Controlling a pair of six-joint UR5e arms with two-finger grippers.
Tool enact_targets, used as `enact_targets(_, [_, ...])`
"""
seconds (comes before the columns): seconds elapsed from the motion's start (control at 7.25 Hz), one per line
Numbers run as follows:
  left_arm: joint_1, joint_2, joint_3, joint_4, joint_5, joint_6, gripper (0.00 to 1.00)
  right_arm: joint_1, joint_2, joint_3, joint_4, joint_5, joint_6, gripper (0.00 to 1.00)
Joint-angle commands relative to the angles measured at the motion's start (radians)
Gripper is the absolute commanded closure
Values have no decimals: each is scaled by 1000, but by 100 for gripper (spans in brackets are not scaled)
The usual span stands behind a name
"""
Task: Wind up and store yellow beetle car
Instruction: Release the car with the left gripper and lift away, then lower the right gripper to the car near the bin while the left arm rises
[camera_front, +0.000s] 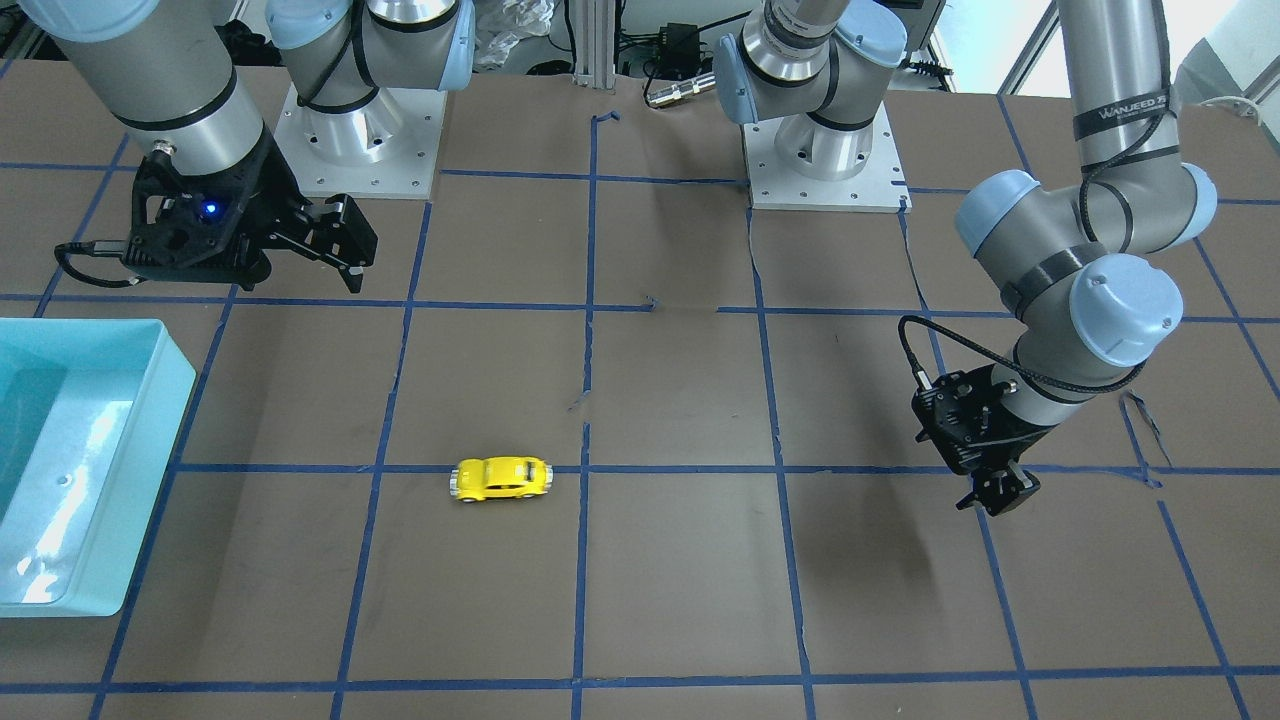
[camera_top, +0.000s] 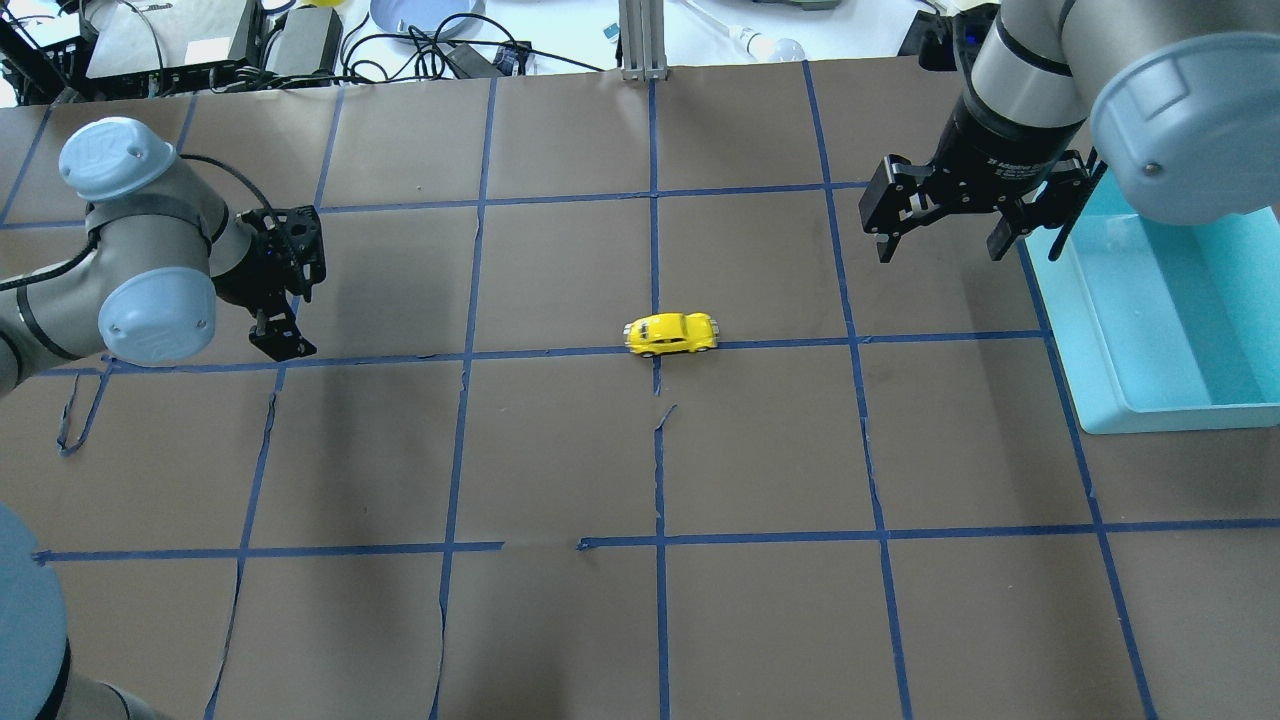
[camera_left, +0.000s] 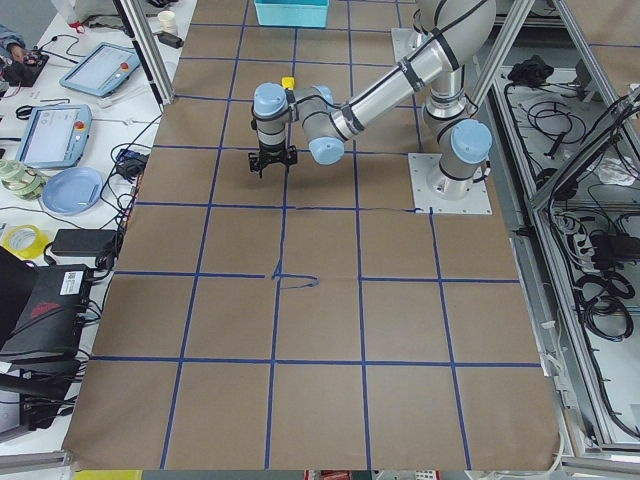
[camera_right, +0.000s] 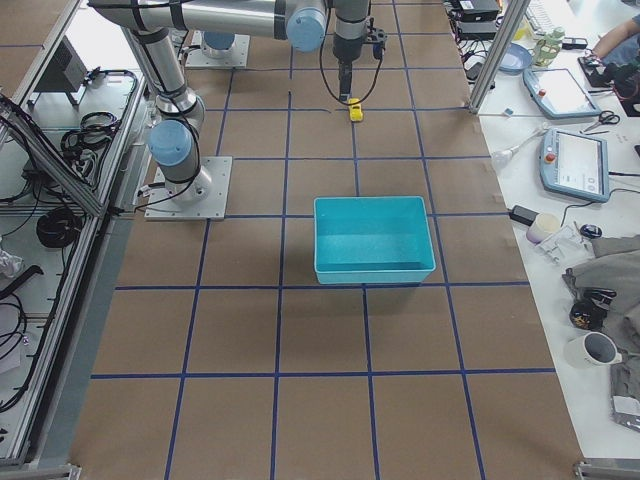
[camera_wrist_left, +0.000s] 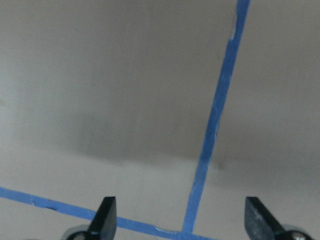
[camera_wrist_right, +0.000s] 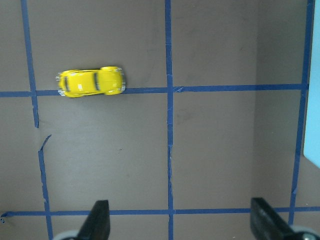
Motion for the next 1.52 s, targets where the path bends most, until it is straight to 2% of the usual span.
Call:
enact_targets(0.0, [-103,24,200,-290,-18,-331,9,-16,10,-2,-20,1,-80,0])
enact_targets(0.14, [-157,43,259,-363,-18,-574,8,-14,11,-2,-20,5,-102,0])
enact_targets(0.41, [-183,92,272,-367,-4,-962,0,-20,18,0,-103,4,-206,0])
enact_targets(0.55, [-191,119,270,-367,-6,-1186,0,-26,41,0,-137,5,-390,0])
enact_targets(0.83, [-192,199,278,-443,2,-1329,0,-70,95,2,-161,16,-857,0])
enact_targets(0.97, [-192,223,274,-466,20,-1394,0,-89,122,5,-183,4,-1028,0])
enact_targets(1.24, [-203,271,274,-480,60,-1511,0,-151,187,11,-213,-1,-1291,0])
enact_targets(1.38, [-215,291,267,-489,85,-1515,0,-188,236,9,-253,-52,-1406,0])
